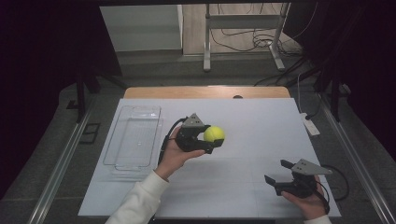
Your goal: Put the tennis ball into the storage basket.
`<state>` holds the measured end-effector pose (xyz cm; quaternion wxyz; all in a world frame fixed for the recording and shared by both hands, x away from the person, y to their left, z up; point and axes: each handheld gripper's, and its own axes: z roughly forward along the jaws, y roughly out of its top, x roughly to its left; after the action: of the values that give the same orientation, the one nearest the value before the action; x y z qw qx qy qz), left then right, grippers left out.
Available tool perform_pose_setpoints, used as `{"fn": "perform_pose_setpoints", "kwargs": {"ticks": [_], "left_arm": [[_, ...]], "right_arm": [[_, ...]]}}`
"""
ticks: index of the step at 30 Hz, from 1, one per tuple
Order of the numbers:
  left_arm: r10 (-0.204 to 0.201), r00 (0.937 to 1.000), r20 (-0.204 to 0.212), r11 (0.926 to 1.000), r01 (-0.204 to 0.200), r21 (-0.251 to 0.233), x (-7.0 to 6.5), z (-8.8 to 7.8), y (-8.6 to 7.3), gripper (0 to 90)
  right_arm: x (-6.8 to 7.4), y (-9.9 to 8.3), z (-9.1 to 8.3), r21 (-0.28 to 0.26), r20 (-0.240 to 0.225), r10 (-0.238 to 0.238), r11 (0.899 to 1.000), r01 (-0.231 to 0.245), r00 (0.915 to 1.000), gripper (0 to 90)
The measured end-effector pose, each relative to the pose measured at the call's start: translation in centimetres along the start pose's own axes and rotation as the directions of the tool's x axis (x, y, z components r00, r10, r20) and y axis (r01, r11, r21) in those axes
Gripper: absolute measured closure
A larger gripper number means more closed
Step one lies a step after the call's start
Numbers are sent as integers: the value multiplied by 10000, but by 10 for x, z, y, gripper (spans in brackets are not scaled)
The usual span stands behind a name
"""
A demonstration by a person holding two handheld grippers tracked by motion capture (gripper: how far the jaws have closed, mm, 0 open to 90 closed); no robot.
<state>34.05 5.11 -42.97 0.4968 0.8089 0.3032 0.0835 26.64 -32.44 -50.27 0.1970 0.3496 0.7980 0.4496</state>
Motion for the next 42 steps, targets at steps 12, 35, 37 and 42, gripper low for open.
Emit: {"fn": "perform_pose_setpoints", "kwargs": {"ticks": [12, 35, 37, 42], "left_arm": [[-162, 9995, -254, 9994, 154, -318, 10, -14, 2, 268], [-329, 9968, -730, 9982, 291, -520, 18, -27, 2, 268], [-366, 9965, -754, 9979, 325, -553, 19, -27, 2, 268], [-423, 9955, -842, 9972, 369, -645, 21, -31, 2, 268]], "right_arm": [[0, -1, 0, 22, 49, 16, 10000, -16, 10000, 116], [-1, -1, 2, 118, 88, -1, 9999, -1, 10000, 116], [-1, -1, 2, 122, 98, 1, 9999, -2, 10000, 116], [-1, -1, 2, 122, 71, 0, 9999, -1, 10000, 116]]}}
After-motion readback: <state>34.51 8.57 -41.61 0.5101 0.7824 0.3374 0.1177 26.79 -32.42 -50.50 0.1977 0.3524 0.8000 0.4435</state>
